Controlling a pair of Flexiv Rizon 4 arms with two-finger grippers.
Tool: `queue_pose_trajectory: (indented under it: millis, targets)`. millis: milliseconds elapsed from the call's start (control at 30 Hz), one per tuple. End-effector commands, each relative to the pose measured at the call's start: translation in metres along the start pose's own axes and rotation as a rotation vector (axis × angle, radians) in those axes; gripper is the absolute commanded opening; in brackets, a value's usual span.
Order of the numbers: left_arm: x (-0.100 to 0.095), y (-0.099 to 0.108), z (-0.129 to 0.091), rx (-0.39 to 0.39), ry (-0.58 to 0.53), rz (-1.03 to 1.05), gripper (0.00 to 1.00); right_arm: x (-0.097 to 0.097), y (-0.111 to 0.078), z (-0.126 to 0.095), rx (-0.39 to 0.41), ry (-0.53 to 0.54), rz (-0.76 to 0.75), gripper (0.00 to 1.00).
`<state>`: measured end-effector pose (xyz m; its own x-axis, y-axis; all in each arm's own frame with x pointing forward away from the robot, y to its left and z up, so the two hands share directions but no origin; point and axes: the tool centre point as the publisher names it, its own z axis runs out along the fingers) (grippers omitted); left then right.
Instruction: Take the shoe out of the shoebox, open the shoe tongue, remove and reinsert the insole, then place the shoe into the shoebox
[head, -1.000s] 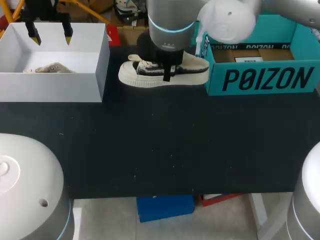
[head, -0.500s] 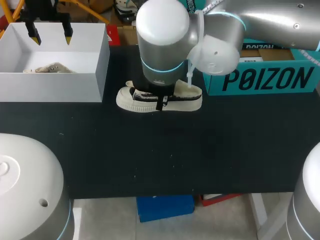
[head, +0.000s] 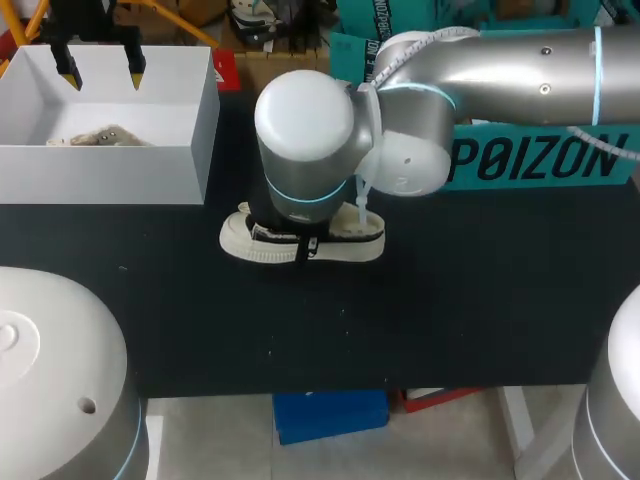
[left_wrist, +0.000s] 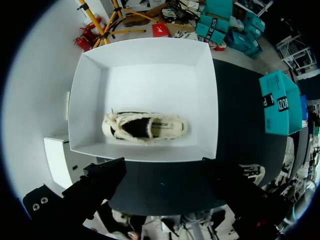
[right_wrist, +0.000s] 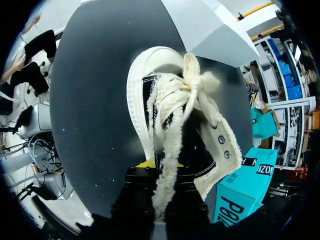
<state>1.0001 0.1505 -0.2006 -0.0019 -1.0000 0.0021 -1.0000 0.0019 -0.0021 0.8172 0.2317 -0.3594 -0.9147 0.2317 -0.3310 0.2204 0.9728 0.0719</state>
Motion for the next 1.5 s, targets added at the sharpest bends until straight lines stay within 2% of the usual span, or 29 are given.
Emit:
queue_pose_trajectory:
  millis: [33, 500, 833, 867, 900, 1167, 1500]
  targets:
    - [0.0, 0.0, 0.0, -0.001, -0.001, -0.001, 1.0, 0.004, 0.003, 0.012, 0.0, 0.001, 0.005, 0.0]
    - [0.0, 0.0, 0.0, -0.001, -0.001, -0.001, 1.0, 0.018, -0.001, 0.034, 0.008, 0.042, 0.029, 0.0]
    - [0.0, 0.0, 0.0, -0.001, -0.001, -0.001, 1.0, 0.025, 0.0, 0.04, 0.001, 0.083, 0.023, 0.0]
    - [0.0, 0.0, 0.0, -0.001, -0.001, -0.001, 1.0, 0.026, 0.0, 0.039, -0.003, 0.089, 0.022, 0.27]
    - [0.0, 0.0, 0.0, -0.001, -0.001, -0.001, 1.0, 0.027, 0.0, 0.038, -0.004, 0.09, 0.021, 1.0]
    - [0.0, 0.0, 0.0, -0.001, -0.001, -0.001, 1.0, 0.022, -0.003, 0.022, 0.003, 0.095, 0.019, 1.0]
    - [0.0, 0.0, 0.0, -0.001, -0.001, -0.001, 1.0, 0.011, -0.007, -0.012, -0.071, 0.138, 0.0, 1.0]
